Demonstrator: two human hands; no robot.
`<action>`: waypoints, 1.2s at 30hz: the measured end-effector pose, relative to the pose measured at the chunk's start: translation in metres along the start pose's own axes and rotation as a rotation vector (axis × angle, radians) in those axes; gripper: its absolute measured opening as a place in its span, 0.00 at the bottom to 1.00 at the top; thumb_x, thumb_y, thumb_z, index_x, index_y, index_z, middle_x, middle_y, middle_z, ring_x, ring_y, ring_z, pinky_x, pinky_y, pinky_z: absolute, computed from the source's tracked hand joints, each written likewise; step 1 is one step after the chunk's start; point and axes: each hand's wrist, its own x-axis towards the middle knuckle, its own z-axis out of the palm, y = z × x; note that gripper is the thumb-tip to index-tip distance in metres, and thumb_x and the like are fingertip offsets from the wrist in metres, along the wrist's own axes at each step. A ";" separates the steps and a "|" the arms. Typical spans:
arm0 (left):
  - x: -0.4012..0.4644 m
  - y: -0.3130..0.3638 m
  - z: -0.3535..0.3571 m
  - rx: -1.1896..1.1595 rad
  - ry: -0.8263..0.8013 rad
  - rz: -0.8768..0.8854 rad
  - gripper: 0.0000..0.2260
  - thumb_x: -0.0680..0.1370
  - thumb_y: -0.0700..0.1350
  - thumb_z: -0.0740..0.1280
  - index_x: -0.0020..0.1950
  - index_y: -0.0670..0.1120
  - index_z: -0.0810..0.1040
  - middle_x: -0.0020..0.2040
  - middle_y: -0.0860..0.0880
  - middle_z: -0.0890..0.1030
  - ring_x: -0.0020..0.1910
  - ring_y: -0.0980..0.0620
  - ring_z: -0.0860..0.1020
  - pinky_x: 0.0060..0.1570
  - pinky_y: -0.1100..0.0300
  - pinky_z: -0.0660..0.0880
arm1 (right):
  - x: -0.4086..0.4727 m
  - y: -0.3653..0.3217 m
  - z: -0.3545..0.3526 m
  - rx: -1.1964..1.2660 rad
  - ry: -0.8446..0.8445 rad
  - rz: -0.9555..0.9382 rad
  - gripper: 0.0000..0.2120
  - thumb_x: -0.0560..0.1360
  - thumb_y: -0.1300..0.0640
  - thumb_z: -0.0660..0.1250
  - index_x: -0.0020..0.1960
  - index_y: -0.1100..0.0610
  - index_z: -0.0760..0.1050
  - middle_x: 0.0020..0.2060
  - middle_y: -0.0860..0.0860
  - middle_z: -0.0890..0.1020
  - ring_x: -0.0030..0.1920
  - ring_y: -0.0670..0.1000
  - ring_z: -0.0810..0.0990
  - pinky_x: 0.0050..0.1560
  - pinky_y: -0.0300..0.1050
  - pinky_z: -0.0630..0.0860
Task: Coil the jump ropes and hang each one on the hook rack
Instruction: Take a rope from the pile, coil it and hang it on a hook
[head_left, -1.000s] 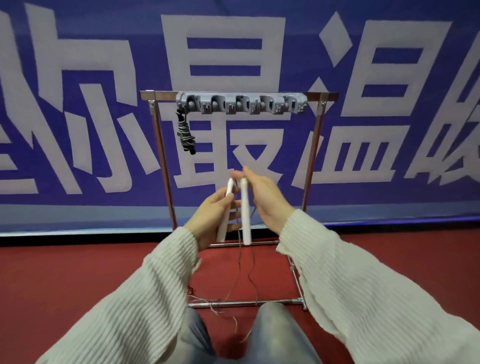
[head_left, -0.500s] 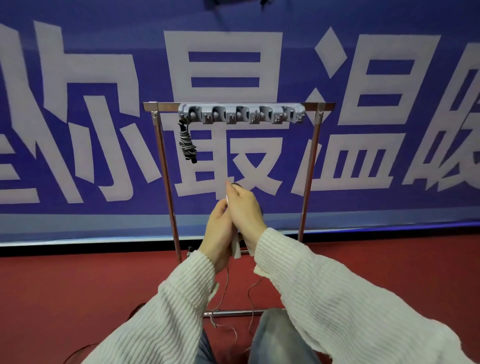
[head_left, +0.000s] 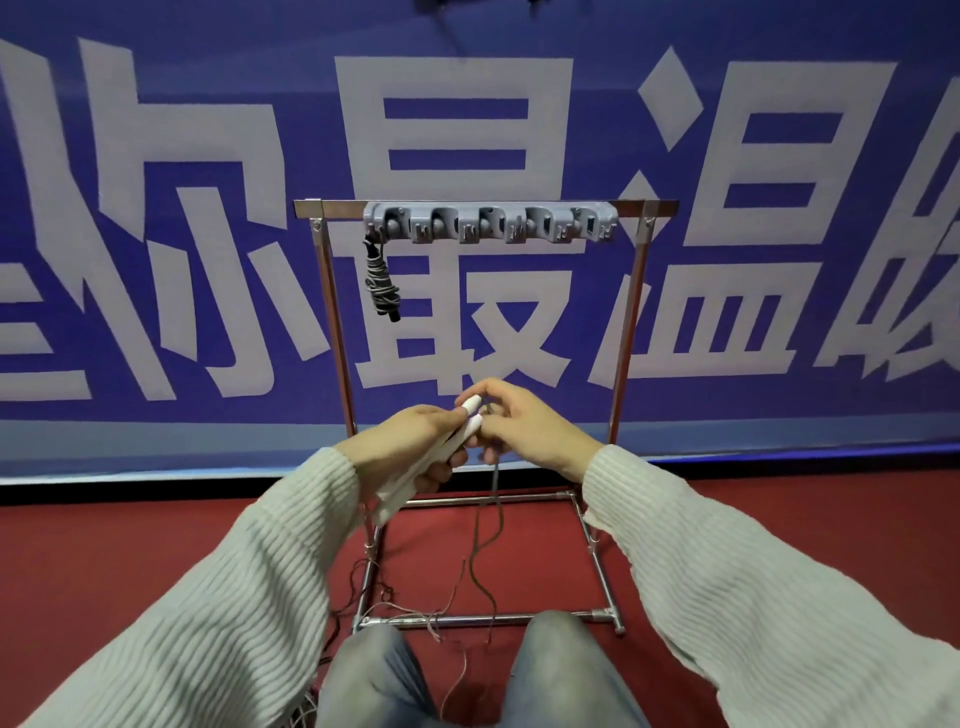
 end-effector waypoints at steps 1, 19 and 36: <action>-0.001 -0.001 -0.004 0.015 0.001 0.004 0.17 0.87 0.54 0.56 0.52 0.41 0.75 0.34 0.48 0.72 0.28 0.53 0.66 0.28 0.60 0.61 | 0.000 -0.002 -0.001 0.011 -0.008 0.034 0.11 0.81 0.66 0.59 0.60 0.60 0.76 0.35 0.54 0.78 0.31 0.48 0.76 0.42 0.44 0.78; -0.013 -0.045 0.008 -0.103 0.030 0.155 0.15 0.85 0.53 0.61 0.60 0.41 0.75 0.32 0.52 0.63 0.28 0.55 0.58 0.26 0.64 0.58 | 0.006 -0.010 -0.018 0.087 0.185 0.112 0.10 0.78 0.61 0.65 0.50 0.61 0.84 0.25 0.45 0.66 0.26 0.47 0.61 0.27 0.42 0.67; 0.002 -0.045 -0.020 1.228 0.237 0.374 0.14 0.84 0.60 0.50 0.58 0.54 0.69 0.44 0.43 0.82 0.42 0.38 0.79 0.43 0.45 0.77 | -0.022 -0.046 0.003 -1.087 -0.227 -0.204 0.15 0.84 0.46 0.57 0.45 0.51 0.78 0.38 0.45 0.79 0.42 0.51 0.77 0.45 0.49 0.74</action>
